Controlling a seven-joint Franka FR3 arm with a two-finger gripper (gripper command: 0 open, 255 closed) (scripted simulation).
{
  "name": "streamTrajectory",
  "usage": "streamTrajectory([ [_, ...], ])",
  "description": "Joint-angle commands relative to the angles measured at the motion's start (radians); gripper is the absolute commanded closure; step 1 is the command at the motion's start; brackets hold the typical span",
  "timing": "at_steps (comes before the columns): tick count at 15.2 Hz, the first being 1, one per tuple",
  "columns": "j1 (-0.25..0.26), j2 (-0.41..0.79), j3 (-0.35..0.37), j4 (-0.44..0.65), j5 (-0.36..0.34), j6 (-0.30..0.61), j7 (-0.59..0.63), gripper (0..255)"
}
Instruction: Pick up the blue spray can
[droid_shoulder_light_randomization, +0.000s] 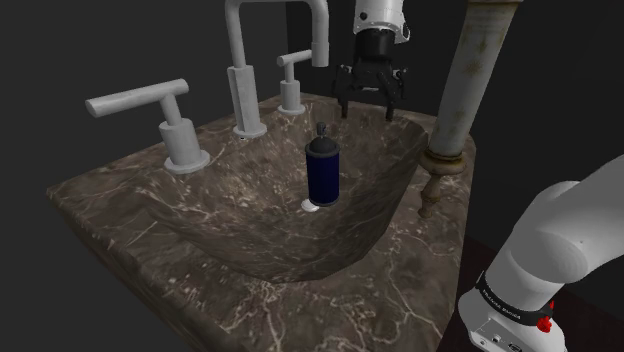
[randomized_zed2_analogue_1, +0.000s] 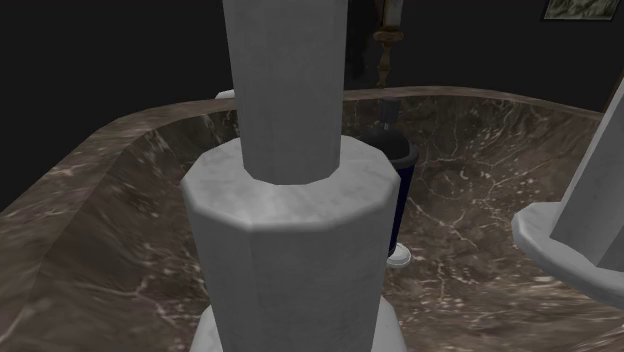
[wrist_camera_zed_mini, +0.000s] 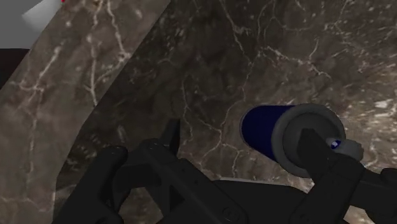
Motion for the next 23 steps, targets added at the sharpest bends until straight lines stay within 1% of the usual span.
streamTrajectory([
  [1, -0.003, 0.072, 0.016, 0.053, 0.063, -0.008, 0.109, 0],
  [6, -0.003, 0.245, 0.043, 0.175, 0.209, 0.008, 0.353, 0],
  [7, -0.003, 0.255, 0.044, 0.182, 0.217, 0.01, 0.366, 0],
  [14, 0.0, 0.246, 0.05, 0.077, 0.212, 0.094, 0.317, 0],
  [16, -0.001, 0.246, 0.051, 0.077, 0.212, 0.094, 0.317, 0],
  [17, 0.002, 0.243, 0.055, 0.062, 0.215, 0.107, 0.317, 255],
  [23, 0.003, 0.256, 0.055, 0.103, 0.214, 0.084, 0.334, 255],
])
